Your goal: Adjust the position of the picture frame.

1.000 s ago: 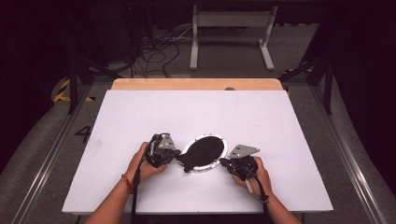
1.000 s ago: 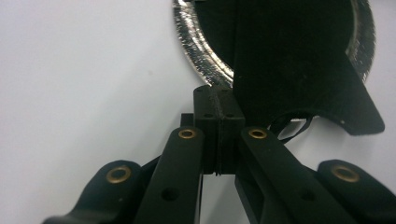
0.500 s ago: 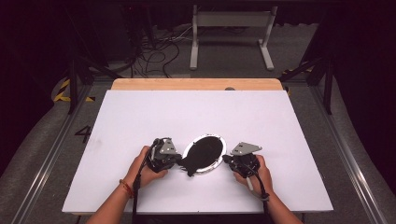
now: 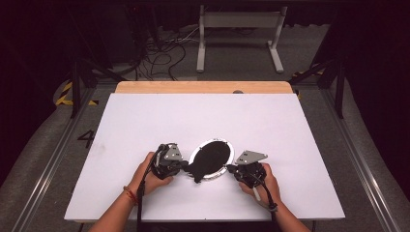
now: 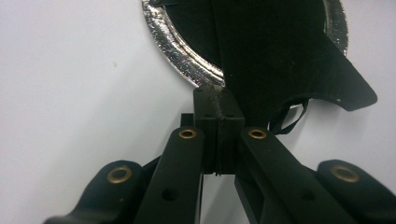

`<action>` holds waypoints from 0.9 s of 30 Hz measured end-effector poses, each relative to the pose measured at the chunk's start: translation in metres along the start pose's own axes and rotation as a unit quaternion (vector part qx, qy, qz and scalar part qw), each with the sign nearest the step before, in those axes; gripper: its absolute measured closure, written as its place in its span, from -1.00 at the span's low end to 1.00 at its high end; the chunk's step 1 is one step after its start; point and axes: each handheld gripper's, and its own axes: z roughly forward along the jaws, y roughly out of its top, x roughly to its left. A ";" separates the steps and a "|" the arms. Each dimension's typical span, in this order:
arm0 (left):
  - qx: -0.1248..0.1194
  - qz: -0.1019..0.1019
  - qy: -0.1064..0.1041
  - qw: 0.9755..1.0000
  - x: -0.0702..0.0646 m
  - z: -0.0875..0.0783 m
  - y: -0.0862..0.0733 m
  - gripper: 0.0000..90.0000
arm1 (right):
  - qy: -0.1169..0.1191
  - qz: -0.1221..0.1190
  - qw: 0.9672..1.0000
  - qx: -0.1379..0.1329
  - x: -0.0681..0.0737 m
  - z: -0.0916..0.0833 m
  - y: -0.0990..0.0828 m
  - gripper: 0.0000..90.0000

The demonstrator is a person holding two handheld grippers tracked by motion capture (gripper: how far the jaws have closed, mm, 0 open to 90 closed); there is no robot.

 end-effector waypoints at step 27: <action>-0.022 0.009 -0.032 0.999 -0.036 0.015 0.012 1.00 | -0.054 0.040 0.998 -0.011 -0.033 0.001 -0.003 0.98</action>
